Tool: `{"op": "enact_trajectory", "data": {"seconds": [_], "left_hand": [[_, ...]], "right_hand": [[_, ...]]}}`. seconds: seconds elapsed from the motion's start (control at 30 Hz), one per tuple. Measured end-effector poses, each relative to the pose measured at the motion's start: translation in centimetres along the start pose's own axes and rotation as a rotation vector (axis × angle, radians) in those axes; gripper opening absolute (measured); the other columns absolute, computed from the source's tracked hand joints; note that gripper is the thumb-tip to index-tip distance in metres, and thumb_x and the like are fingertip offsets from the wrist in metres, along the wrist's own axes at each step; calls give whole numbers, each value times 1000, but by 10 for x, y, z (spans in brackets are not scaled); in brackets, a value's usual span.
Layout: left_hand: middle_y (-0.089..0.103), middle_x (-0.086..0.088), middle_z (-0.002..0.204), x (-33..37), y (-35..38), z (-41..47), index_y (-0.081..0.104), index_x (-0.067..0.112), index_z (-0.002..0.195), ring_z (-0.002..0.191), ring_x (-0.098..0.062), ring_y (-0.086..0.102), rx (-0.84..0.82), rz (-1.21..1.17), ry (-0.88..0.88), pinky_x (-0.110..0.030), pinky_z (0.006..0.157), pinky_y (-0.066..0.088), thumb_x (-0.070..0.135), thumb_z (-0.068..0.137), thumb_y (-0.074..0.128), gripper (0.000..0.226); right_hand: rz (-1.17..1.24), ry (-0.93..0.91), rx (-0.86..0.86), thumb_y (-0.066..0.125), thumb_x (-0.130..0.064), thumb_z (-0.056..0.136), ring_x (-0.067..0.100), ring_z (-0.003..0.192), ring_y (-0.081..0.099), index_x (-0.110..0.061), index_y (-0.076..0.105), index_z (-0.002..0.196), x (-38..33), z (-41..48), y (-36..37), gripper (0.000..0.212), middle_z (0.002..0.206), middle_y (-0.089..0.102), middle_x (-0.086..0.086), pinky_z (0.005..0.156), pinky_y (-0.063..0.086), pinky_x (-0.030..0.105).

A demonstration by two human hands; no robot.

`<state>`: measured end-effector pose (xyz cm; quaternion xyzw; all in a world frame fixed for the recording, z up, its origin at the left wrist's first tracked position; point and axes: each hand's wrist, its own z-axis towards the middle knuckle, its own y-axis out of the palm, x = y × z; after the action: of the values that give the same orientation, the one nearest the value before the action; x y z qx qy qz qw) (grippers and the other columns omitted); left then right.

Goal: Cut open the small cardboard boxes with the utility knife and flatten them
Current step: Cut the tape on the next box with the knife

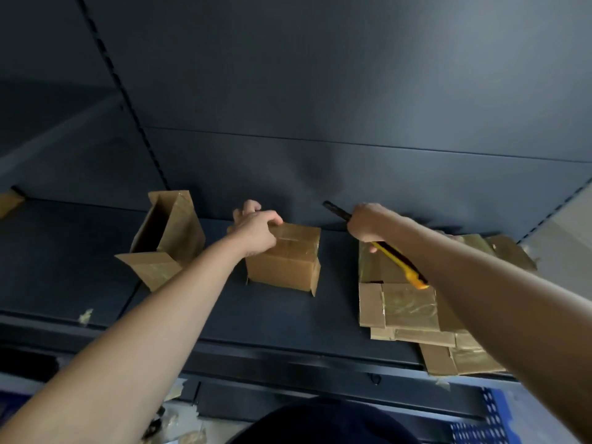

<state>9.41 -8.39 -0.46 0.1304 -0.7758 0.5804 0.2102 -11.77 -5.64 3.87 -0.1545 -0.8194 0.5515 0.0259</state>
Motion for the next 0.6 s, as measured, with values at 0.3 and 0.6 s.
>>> {"op": "enact_trajectory", "data": {"seconds": [0.3,0.6], "left_hand": [[33,-10,136,-16,13,-11,19,25,131,102,-28,55,50,-360,-285,-38,67,58,34,82,72,74],[22,-5,141,2,33,-9,14,28,141,126,-24,30,-160,-74,-69,-39,94,36,63,52,80,116]], "right_hand": [[814,-28,-319,38,-12,101,26,62,64,-2,56,117,-22,13,32,27,85,62,14,62,59,38],[637,-94,-346,34,-12,101,23,56,64,-5,55,98,-11,10,32,22,82,65,11,56,55,32]]}}
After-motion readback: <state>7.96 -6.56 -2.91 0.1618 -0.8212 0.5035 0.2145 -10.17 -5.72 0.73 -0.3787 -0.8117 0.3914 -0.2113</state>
